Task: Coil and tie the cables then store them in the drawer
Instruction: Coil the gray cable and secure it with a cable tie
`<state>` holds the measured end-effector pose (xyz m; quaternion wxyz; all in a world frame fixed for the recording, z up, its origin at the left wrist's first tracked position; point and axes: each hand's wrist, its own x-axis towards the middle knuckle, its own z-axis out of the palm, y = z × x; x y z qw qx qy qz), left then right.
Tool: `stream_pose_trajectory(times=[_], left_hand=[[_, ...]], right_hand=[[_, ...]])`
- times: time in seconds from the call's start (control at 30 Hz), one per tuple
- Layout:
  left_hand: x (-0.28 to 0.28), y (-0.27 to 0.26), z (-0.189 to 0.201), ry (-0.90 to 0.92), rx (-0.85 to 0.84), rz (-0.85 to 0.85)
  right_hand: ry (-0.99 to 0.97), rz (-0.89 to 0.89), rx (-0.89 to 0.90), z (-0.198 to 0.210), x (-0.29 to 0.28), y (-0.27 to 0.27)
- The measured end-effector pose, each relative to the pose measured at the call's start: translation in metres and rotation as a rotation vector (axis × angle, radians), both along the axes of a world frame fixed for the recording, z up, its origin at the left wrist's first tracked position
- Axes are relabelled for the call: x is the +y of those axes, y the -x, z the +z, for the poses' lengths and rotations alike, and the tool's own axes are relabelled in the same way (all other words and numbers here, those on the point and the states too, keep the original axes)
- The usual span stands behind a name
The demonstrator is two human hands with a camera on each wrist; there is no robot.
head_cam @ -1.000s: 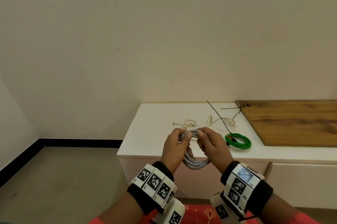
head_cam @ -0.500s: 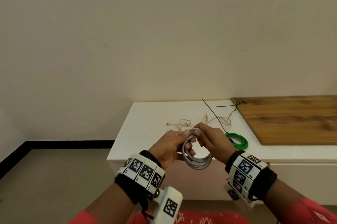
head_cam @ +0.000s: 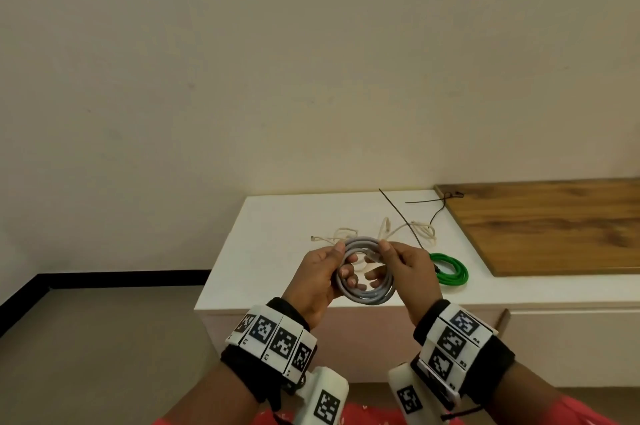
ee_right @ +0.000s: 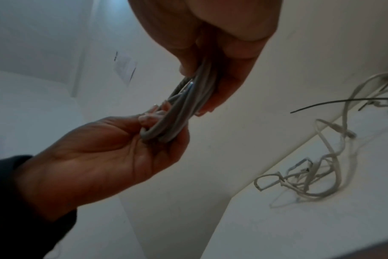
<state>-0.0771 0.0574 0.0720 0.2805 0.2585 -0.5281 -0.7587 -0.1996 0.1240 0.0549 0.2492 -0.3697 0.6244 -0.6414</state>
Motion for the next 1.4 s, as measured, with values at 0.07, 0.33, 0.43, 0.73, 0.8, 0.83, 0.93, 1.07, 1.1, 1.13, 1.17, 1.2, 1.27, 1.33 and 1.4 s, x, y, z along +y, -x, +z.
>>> stream_pose_trajectory(times=[0.07,0.33,0.43,0.73,0.8,0.83,0.93,1.07,1.1,1.13,1.17,1.2,1.27,1.33,1.4], left_hand=[[0.001,-0.003,0.001,-0.015,0.008,-0.018],[0.006,-0.010,0.008,-0.144,0.152,0.063],[0.007,-0.010,0.011,-0.162,0.187,0.069],[0.004,-0.010,0.011,-0.149,0.169,0.065],[-0.002,-0.009,0.008,-0.136,0.157,0.081],[-0.005,-0.009,0.007,-0.134,0.150,0.091],[-0.018,-0.005,0.003,-0.124,0.118,0.111],[-0.050,0.013,-0.001,-0.119,0.083,0.131],[-0.059,0.018,-0.001,-0.113,0.063,0.137],[-0.070,0.026,-0.003,-0.108,0.047,0.139],[-0.080,0.031,-0.005,-0.103,0.034,0.140],[-0.090,0.037,-0.006,-0.096,0.022,0.139],[-0.113,0.053,-0.013,-0.088,-0.010,0.134],[-0.134,0.069,-0.023,-0.093,-0.040,0.124],[-0.155,0.084,-0.036,-0.117,-0.053,0.113]], right_hand=[[-0.005,0.028,-0.212,0.006,0.004,-0.002],[0.137,0.237,-0.600,0.020,0.010,-0.010],[0.213,0.247,-0.669,0.017,0.011,-0.014],[0.047,0.253,-0.546,0.019,0.013,-0.002],[-0.032,0.198,-0.500,0.019,0.012,0.014],[-0.080,0.175,-0.481,0.020,0.012,0.025],[-0.257,0.142,-0.349,0.022,0.012,0.067],[-0.512,0.077,-0.019,0.027,-0.005,0.142],[-0.599,0.052,0.101,0.028,-0.012,0.160],[-0.682,0.026,0.208,0.026,-0.024,0.180],[-0.756,0.019,0.315,0.025,-0.035,0.197],[-0.837,0.017,0.437,0.023,-0.047,0.213],[-1.006,0.024,0.716,0.024,-0.073,0.245],[-1.133,0.016,0.905,0.020,-0.099,0.270],[-1.212,0.032,0.969,0.001,-0.128,0.304]])
